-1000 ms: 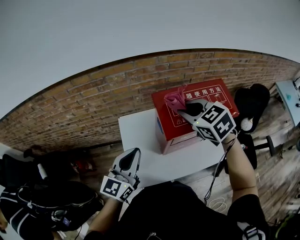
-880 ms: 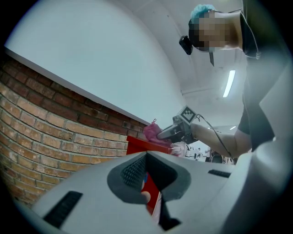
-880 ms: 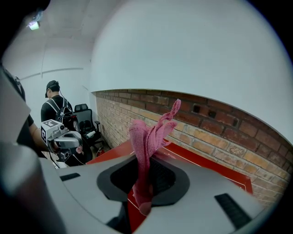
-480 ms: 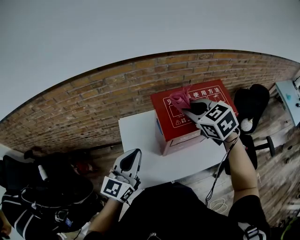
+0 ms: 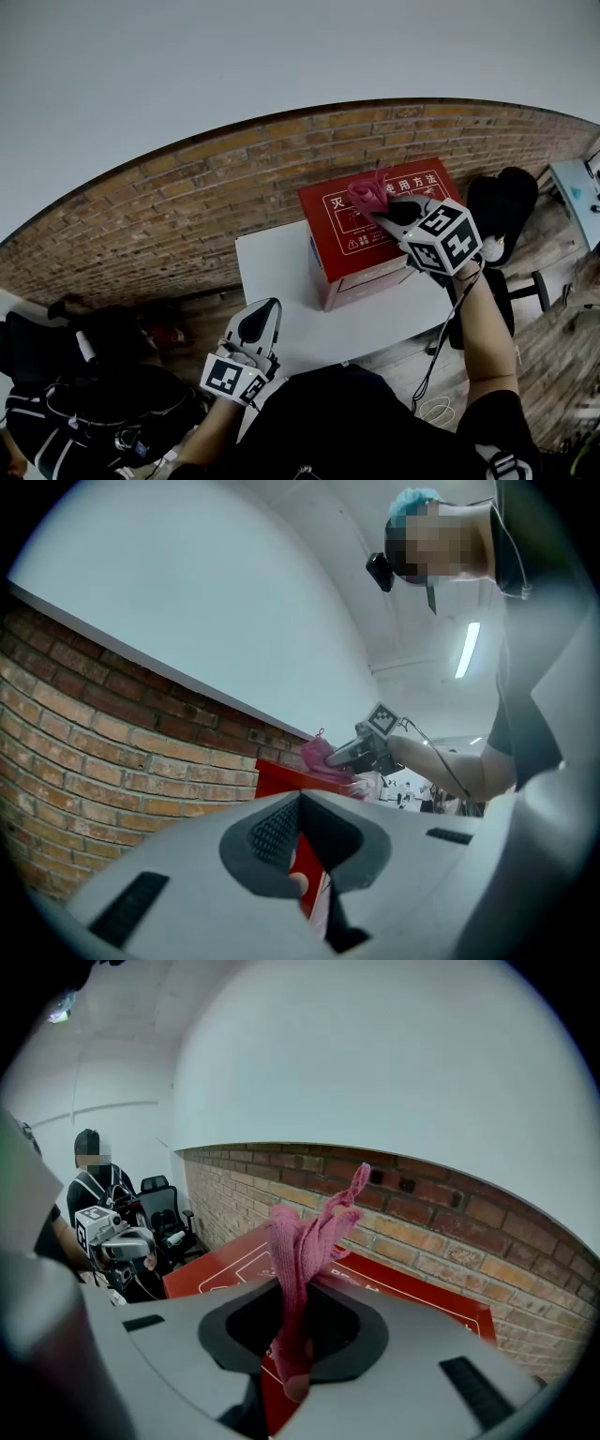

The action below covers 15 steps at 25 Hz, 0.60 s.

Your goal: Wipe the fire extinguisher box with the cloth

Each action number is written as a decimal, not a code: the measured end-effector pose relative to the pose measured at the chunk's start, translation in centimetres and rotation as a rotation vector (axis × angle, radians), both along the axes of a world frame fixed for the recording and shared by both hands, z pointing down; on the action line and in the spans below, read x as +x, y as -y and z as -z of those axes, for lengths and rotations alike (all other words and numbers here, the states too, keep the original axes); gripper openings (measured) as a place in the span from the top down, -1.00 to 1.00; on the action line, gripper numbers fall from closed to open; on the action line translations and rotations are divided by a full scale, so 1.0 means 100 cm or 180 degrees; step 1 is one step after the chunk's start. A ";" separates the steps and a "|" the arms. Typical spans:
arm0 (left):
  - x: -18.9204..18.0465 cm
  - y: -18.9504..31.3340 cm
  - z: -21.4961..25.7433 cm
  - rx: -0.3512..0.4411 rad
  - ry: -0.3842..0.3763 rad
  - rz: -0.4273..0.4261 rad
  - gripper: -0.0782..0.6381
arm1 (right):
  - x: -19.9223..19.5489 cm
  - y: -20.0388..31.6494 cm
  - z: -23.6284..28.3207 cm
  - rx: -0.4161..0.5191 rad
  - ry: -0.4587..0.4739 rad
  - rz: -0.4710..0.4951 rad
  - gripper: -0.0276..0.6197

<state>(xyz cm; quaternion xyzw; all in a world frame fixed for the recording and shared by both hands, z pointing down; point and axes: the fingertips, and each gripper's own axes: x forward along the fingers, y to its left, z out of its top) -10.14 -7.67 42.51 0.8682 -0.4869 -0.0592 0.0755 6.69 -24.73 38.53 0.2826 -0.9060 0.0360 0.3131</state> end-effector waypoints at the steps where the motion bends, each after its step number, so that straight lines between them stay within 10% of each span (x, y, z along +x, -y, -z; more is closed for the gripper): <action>1: 0.000 0.000 0.000 0.0009 -0.0001 0.0007 0.69 | 0.003 0.001 0.000 0.0001 -0.0003 -0.0020 0.69; 15: 0.004 0.000 -0.002 -0.0004 0.0022 0.0002 0.69 | 0.029 0.011 0.000 0.0012 0.0009 -0.0173 0.69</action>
